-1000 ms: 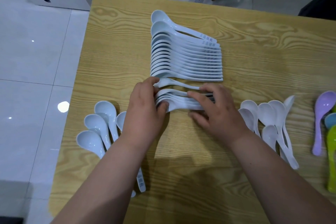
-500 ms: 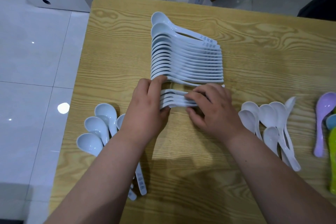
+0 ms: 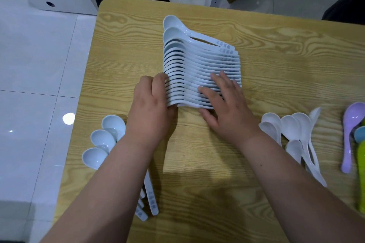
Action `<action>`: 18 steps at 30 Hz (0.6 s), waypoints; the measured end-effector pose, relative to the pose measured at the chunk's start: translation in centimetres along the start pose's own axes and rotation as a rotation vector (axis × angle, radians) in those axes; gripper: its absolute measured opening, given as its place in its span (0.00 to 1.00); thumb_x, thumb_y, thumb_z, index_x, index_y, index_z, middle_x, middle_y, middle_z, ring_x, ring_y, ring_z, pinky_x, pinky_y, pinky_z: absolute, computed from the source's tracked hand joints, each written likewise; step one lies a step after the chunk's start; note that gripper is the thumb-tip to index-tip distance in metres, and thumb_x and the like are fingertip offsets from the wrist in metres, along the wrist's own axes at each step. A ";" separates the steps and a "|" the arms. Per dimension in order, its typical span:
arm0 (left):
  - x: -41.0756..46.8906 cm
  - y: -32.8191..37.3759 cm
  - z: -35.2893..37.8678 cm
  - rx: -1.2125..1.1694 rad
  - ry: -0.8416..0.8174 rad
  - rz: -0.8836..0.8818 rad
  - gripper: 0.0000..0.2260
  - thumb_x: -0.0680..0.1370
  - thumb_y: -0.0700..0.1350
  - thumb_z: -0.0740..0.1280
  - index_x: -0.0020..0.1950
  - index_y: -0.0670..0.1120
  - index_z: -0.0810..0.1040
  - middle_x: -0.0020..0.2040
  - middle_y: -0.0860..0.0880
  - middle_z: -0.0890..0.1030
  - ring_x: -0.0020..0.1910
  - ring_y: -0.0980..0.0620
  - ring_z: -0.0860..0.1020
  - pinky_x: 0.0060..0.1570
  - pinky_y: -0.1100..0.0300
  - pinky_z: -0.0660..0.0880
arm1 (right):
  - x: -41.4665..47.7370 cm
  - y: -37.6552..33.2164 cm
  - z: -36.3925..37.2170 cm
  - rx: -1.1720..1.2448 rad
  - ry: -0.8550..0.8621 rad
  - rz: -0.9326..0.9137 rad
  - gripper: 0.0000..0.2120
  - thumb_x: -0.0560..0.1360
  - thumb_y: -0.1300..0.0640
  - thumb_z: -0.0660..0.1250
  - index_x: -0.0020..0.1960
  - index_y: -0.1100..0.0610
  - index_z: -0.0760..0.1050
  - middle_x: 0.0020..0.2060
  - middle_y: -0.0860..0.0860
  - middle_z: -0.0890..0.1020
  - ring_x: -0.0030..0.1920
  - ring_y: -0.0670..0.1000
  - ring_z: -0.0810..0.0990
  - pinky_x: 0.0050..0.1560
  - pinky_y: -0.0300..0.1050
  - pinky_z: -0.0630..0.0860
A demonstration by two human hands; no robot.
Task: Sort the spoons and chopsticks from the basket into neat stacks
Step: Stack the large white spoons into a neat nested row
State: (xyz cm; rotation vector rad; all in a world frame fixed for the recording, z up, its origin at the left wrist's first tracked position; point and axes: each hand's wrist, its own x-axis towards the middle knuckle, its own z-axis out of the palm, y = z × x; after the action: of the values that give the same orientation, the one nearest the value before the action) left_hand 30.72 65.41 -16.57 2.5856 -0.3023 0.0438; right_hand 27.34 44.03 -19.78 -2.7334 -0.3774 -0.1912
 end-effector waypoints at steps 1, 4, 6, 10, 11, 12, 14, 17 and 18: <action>0.2 -0.1 0.0 -0.002 -0.010 0.006 0.32 0.69 0.37 0.75 0.72 0.38 0.68 0.60 0.37 0.72 0.57 0.37 0.73 0.57 0.50 0.72 | 0.1 0.0 0.0 -0.016 -0.015 -0.004 0.23 0.80 0.47 0.64 0.72 0.55 0.71 0.74 0.62 0.68 0.77 0.64 0.62 0.73 0.68 0.60; 0.7 0.0 -0.1 -0.009 -0.119 0.049 0.38 0.74 0.39 0.71 0.80 0.38 0.57 0.78 0.36 0.60 0.76 0.41 0.62 0.71 0.57 0.62 | 0.3 -0.2 0.1 -0.100 -0.079 0.029 0.28 0.82 0.45 0.59 0.78 0.56 0.64 0.78 0.60 0.63 0.79 0.62 0.57 0.76 0.65 0.57; 0.8 0.2 -0.1 -0.001 -0.184 0.061 0.38 0.77 0.39 0.68 0.81 0.41 0.50 0.82 0.41 0.52 0.79 0.46 0.57 0.67 0.61 0.63 | 0.4 -0.5 0.1 -0.170 -0.116 0.043 0.30 0.82 0.43 0.56 0.80 0.56 0.60 0.79 0.59 0.61 0.80 0.61 0.55 0.77 0.64 0.55; 0.9 0.4 -0.1 0.022 -0.191 0.065 0.38 0.77 0.38 0.67 0.82 0.43 0.49 0.82 0.44 0.50 0.77 0.45 0.62 0.57 0.54 0.74 | 0.6 -0.7 0.0 -0.204 -0.154 0.044 0.30 0.82 0.43 0.55 0.80 0.57 0.60 0.79 0.59 0.61 0.80 0.60 0.55 0.77 0.64 0.55; 0.9 0.4 -0.1 0.027 -0.191 0.060 0.38 0.77 0.38 0.68 0.82 0.42 0.49 0.82 0.44 0.50 0.77 0.45 0.63 0.57 0.54 0.74 | 0.6 -0.8 0.0 -0.201 -0.154 0.043 0.30 0.82 0.42 0.55 0.79 0.57 0.60 0.79 0.59 0.61 0.80 0.60 0.55 0.77 0.64 0.56; 0.8 0.4 -0.1 0.034 -0.184 0.060 0.38 0.77 0.40 0.69 0.81 0.42 0.51 0.82 0.43 0.52 0.77 0.45 0.63 0.59 0.55 0.73 | 0.6 -0.8 -0.1 -0.193 -0.150 0.042 0.31 0.81 0.42 0.55 0.79 0.57 0.61 0.78 0.59 0.62 0.80 0.61 0.56 0.77 0.65 0.56; 0.7 0.1 -0.2 0.045 -0.151 0.077 0.39 0.75 0.44 0.72 0.81 0.40 0.55 0.80 0.40 0.58 0.77 0.44 0.63 0.67 0.55 0.68 | 0.6 -0.9 -0.3 -0.179 -0.143 0.041 0.32 0.80 0.40 0.56 0.79 0.57 0.62 0.78 0.58 0.63 0.79 0.61 0.57 0.77 0.65 0.55; 0.6 -0.1 -0.5 0.051 -0.116 0.095 0.38 0.73 0.50 0.70 0.79 0.39 0.60 0.76 0.38 0.65 0.73 0.41 0.67 0.71 0.49 0.67 | 0.6 -0.9 -0.7 -0.170 -0.123 0.045 0.34 0.78 0.39 0.59 0.78 0.56 0.64 0.77 0.58 0.65 0.79 0.61 0.58 0.76 0.67 0.55; 0.5 -0.1 -0.7 0.052 -0.112 0.095 0.38 0.73 0.52 0.68 0.78 0.39 0.61 0.75 0.38 0.66 0.72 0.40 0.68 0.70 0.48 0.68 | 0.6 -0.9 -0.8 -0.163 -0.116 0.048 0.34 0.78 0.39 0.59 0.77 0.57 0.64 0.77 0.58 0.65 0.79 0.61 0.59 0.76 0.67 0.56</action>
State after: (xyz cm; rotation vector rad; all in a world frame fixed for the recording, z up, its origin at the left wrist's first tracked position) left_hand 31.26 65.74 -15.95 2.6289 -0.4712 -0.0607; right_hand 27.63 44.70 -18.63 -2.9197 -0.3403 -0.0518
